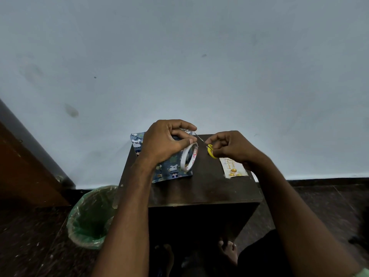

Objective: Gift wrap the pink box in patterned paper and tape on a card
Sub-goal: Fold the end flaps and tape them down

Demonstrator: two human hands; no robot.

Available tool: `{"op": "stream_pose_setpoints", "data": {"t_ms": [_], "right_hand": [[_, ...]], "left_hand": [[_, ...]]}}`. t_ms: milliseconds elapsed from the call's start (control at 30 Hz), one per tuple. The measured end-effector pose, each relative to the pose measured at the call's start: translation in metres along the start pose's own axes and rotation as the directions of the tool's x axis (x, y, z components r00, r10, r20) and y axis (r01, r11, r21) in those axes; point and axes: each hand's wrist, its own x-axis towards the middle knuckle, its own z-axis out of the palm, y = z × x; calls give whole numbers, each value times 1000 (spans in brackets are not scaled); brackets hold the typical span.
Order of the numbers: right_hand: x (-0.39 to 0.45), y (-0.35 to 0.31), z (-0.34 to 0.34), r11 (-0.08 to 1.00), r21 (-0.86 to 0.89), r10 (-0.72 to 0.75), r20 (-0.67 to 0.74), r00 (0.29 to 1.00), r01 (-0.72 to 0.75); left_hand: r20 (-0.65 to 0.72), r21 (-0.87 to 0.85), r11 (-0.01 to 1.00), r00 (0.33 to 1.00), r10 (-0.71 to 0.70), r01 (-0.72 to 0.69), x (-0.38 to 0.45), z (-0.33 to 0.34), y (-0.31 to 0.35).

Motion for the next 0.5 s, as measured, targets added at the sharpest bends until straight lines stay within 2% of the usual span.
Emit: {"op": "stream_pose_setpoints", "data": {"t_ms": [500], "right_hand": [[-23,-36,-20,990,132,-64,178,982,41]], "left_hand": [[-41,50,998,998,51,-49,-2,1,2]]}}
